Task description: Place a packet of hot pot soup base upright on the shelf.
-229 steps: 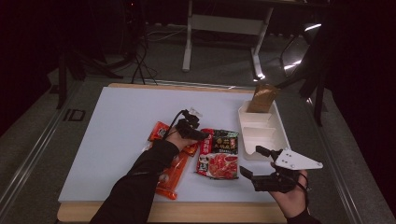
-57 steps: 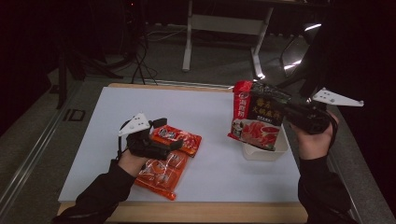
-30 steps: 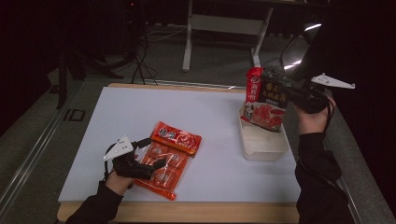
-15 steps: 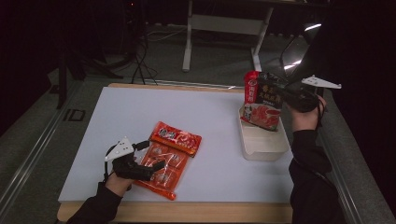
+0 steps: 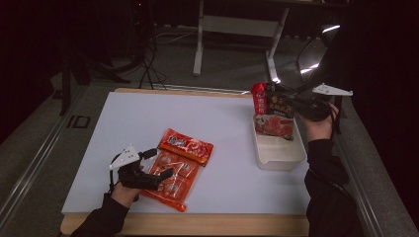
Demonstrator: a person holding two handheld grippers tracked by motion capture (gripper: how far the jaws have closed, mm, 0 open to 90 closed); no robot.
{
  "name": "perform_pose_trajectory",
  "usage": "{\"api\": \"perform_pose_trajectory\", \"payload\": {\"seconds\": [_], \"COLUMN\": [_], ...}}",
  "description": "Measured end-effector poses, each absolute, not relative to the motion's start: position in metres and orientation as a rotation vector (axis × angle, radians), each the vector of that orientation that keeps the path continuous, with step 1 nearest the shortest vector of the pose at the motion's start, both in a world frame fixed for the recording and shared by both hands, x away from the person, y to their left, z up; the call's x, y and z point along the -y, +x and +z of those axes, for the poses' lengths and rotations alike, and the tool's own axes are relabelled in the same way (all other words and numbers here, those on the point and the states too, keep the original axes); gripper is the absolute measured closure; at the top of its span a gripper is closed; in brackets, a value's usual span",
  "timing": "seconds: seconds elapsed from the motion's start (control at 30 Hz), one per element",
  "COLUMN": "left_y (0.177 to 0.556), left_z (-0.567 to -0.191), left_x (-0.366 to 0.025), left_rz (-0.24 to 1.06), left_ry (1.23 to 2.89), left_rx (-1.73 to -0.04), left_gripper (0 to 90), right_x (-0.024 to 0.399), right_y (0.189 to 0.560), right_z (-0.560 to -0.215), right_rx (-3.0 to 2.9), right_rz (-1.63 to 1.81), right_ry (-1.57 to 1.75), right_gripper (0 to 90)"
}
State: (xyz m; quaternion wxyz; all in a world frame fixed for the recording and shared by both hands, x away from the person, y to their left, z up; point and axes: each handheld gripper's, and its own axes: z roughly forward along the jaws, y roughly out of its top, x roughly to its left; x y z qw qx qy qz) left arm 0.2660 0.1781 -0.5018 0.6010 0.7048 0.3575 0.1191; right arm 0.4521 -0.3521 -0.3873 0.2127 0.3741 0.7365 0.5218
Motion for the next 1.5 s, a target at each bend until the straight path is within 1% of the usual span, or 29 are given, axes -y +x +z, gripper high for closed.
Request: {"api": "perform_pose_trajectory", "payload": {"seconds": [0.23, 0.53, 0.8, 0.87, 0.97, 1.0, 1.03, 1.1, 1.17, 1.2, 1.23, 1.33, 1.43, 1.5], "left_y": [0.266, 0.267, 0.267, 0.266, 0.267, 0.267, 0.267, 0.267, 0.268, 0.268, 0.269, 0.27, 0.27, 0.27], "left_z": [-0.502, -0.504, -0.504, -0.504, -0.504, -0.504, -0.504, -0.504, -0.505, -0.505, -0.505, -0.506, -0.506, -0.504], "left_x": [-0.18, -0.182, -0.182, -0.181, -0.182, -0.182, -0.182, -0.182, -0.183, -0.183, -0.183, -0.184, -0.184, -0.184], "left_rz": [0.278, 0.274, 0.287, 0.292, 0.309, 0.316, 0.322, 0.338, 0.327, 0.32, 0.308, 0.29, 0.283, 0.302], "left_ry": [1.63, 1.614, 1.627, 1.633, 1.638, 1.637, 1.644, 1.65, 1.656, 1.657, 1.662, 1.671, 1.678, 1.708], "left_rx": [-0.832, -0.82, -0.816, -0.812, -0.805, -0.803, -0.804, -0.796, -0.799, -0.805, -0.811, -0.833, -0.846, -0.842], "left_gripper": [0.6, 0.6, 0.7, 0.7, 0.7, 0.7, 0.7, 0.7, 0.7, 0.7, 0.7, 0.7, 0.7, 0.7], "right_x": [0.35, 0.353, 0.375, 0.378, 0.379, 0.379, 0.378, 0.377, 0.376, 0.376, 0.376, 0.375, 0.37, 0.365], "right_y": [0.454, 0.451, 0.447, 0.445, 0.442, 0.442, 0.44, 0.437, 0.433, 0.428, 0.428, 0.421, 0.411, 0.405], "right_z": [-0.402, -0.412, -0.424, -0.425, -0.42, -0.42, -0.417, -0.411, -0.406, -0.398, -0.398, -0.384, -0.372, -0.366], "right_rx": [-2.079, -2.073, -2.008, -2.009, -2.013, -2.013, -2.01, -2.009, -2.004, -1.976, -1.976, -1.949, -1.936, -1.933], "right_rz": [1.444, 1.427, 1.498, 1.493, 1.477, 1.477, 1.468, 1.432, 1.399, 1.438, 1.438, 1.486, 1.513, 1.514], "right_ry": [1.06, 1.065, 1.182, 1.197, 1.226, 1.226, 1.23, 1.218, 1.205, 1.19, 1.19, 1.177, 1.15, 1.133], "right_gripper": [74.0, 73.2, 71.1, 68.5, 60.4, 60.4, 58.3, 55.6, 50.6, 48.9, 48.9, 44.5, 38.3, 33.6]}}
